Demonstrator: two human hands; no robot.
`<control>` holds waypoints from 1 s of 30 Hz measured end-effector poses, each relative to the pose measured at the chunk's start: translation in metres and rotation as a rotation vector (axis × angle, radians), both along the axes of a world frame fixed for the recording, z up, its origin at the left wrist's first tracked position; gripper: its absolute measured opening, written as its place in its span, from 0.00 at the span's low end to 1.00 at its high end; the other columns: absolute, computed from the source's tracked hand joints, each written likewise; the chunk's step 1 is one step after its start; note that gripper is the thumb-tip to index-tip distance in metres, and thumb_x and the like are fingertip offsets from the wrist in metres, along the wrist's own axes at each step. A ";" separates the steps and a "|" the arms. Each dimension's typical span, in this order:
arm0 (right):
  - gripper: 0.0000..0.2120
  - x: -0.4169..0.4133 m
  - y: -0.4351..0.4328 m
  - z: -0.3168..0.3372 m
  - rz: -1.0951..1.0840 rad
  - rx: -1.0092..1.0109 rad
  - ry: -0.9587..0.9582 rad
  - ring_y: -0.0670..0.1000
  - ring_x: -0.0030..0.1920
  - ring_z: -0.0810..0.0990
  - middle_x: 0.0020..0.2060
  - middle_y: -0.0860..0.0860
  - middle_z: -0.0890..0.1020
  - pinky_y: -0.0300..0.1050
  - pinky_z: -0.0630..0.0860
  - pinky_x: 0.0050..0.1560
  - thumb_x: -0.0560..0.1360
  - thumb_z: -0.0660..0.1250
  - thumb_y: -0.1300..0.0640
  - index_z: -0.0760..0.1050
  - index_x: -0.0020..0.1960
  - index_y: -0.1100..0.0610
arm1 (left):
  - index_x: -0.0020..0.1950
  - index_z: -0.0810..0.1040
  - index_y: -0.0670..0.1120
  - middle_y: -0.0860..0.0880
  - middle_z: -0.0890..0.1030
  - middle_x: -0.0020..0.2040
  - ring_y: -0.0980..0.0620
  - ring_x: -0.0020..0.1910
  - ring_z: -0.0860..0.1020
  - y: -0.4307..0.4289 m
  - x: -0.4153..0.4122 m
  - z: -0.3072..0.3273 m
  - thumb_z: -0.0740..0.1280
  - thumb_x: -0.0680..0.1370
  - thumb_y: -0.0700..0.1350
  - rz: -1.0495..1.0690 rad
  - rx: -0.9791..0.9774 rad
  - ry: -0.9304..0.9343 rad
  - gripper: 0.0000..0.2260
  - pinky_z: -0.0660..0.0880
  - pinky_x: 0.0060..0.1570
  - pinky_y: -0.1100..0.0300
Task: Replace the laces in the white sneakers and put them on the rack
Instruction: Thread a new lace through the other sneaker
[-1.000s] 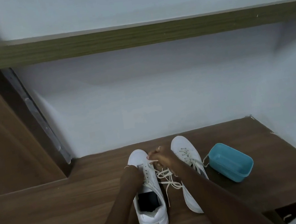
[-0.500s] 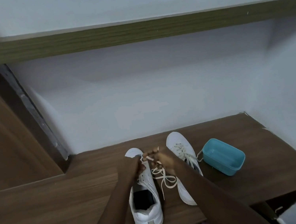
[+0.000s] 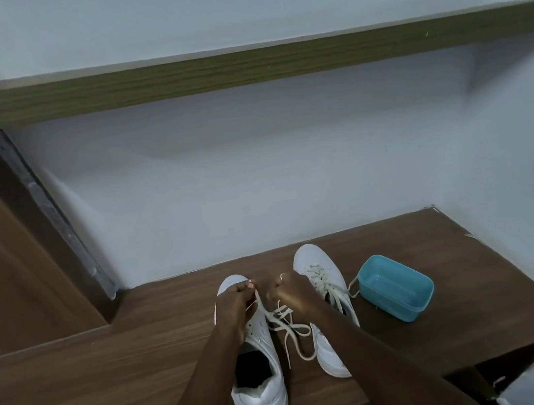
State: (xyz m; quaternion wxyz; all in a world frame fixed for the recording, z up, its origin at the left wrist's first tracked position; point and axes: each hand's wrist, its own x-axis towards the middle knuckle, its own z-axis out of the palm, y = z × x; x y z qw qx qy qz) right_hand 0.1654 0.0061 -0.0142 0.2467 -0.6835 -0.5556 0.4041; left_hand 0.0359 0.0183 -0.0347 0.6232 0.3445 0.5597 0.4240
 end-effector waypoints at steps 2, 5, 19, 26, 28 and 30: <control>0.04 -0.006 -0.001 -0.002 -0.047 0.079 0.176 0.49 0.41 0.77 0.40 0.53 0.81 0.41 0.72 0.42 0.73 0.68 0.60 0.76 0.47 0.60 | 0.56 0.78 0.41 0.48 0.81 0.47 0.57 0.46 0.77 -0.001 0.001 0.001 0.60 0.80 0.38 -0.077 0.025 0.003 0.09 0.71 0.42 0.65; 0.06 -0.014 -0.001 -0.007 -0.102 0.118 0.319 0.51 0.38 0.81 0.42 0.58 0.83 0.42 0.77 0.40 0.73 0.67 0.65 0.78 0.50 0.62 | 0.51 0.81 0.44 0.53 0.83 0.36 0.56 0.38 0.77 0.001 -0.002 0.002 0.60 0.80 0.37 -0.144 0.046 0.007 0.10 0.68 0.39 0.65; 0.11 -0.038 0.018 -0.040 -0.018 0.132 -0.167 0.55 0.48 0.79 0.46 0.59 0.82 0.37 0.64 0.40 0.77 0.60 0.62 0.79 0.47 0.66 | 0.54 0.79 0.35 0.39 0.79 0.54 0.42 0.57 0.77 0.032 -0.026 -0.012 0.59 0.78 0.38 -0.203 0.114 1.014 0.11 0.71 0.50 0.56; 0.11 -0.038 0.022 -0.047 0.163 0.223 -0.367 0.57 0.52 0.78 0.50 0.58 0.80 0.46 0.75 0.50 0.74 0.59 0.67 0.80 0.49 0.65 | 0.36 0.76 0.43 0.47 0.79 0.43 0.46 0.58 0.76 0.025 -0.027 -0.016 0.58 0.77 0.40 -0.158 0.058 0.973 0.12 0.67 0.57 0.60; 0.11 -0.038 0.020 -0.045 0.222 0.229 -0.424 0.57 0.54 0.77 0.51 0.60 0.79 0.47 0.74 0.51 0.74 0.59 0.68 0.79 0.50 0.67 | 0.35 0.77 0.47 0.48 0.78 0.37 0.47 0.54 0.77 0.026 -0.028 -0.022 0.62 0.77 0.42 -0.203 0.076 0.980 0.11 0.68 0.46 0.63; 0.11 -0.039 0.020 -0.042 0.269 0.238 -0.467 0.59 0.54 0.77 0.52 0.62 0.79 0.49 0.72 0.52 0.74 0.59 0.68 0.79 0.51 0.68 | 0.35 0.80 0.48 0.46 0.82 0.39 0.49 0.45 0.78 0.025 -0.031 -0.026 0.65 0.74 0.41 -0.227 0.116 0.983 0.08 0.65 0.37 0.66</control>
